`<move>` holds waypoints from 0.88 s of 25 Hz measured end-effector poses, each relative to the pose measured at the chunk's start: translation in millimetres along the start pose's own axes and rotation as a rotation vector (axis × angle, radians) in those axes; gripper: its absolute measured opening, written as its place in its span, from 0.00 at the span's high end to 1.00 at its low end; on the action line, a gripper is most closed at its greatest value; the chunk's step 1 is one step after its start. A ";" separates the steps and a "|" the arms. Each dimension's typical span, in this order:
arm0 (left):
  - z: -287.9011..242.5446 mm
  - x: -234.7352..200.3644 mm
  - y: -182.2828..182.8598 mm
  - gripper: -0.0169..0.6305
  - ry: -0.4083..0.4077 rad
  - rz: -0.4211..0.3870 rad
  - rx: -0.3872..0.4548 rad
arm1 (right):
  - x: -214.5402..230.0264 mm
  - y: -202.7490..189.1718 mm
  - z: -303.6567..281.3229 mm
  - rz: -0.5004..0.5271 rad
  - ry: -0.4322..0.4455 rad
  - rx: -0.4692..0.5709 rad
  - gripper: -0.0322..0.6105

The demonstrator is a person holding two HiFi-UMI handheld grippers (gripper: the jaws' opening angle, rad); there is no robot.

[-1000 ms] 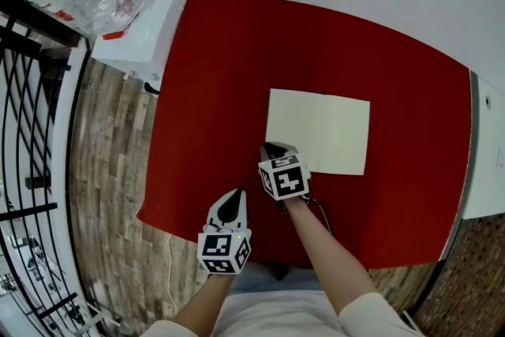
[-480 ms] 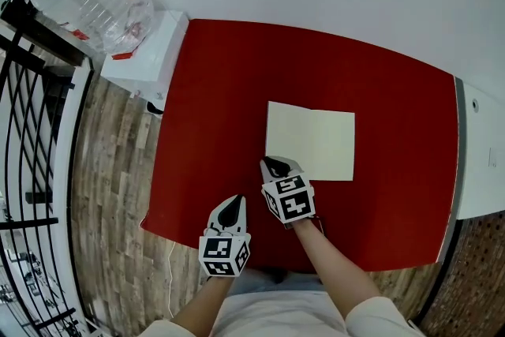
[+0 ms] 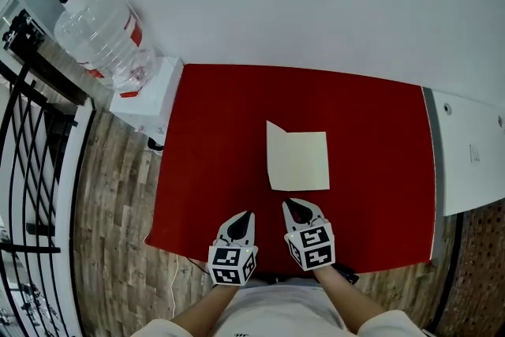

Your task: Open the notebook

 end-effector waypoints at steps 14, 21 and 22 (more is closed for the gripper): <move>20.0 68.1 4.9 0.96 0.004 -0.121 0.051 | 11.6 -49.6 89.3 -0.097 -0.172 0.108 0.93; 18.7 75.6 6.3 0.96 -0.007 -0.127 0.051 | 9.6 -51.6 93.4 -0.096 -0.178 0.113 0.93; 19.0 75.9 6.5 0.96 -0.006 -0.126 0.052 | 10.4 -52.0 94.1 -0.098 -0.179 0.112 0.93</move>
Point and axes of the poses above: the fingertips, and each gripper's own axes: z backward along the fingers, x to its right, y out of its top, the point moved 9 cm from there along z, backward along the fingers, and after that the axes turned 11 degrees about -x, right-handed, at the moved point
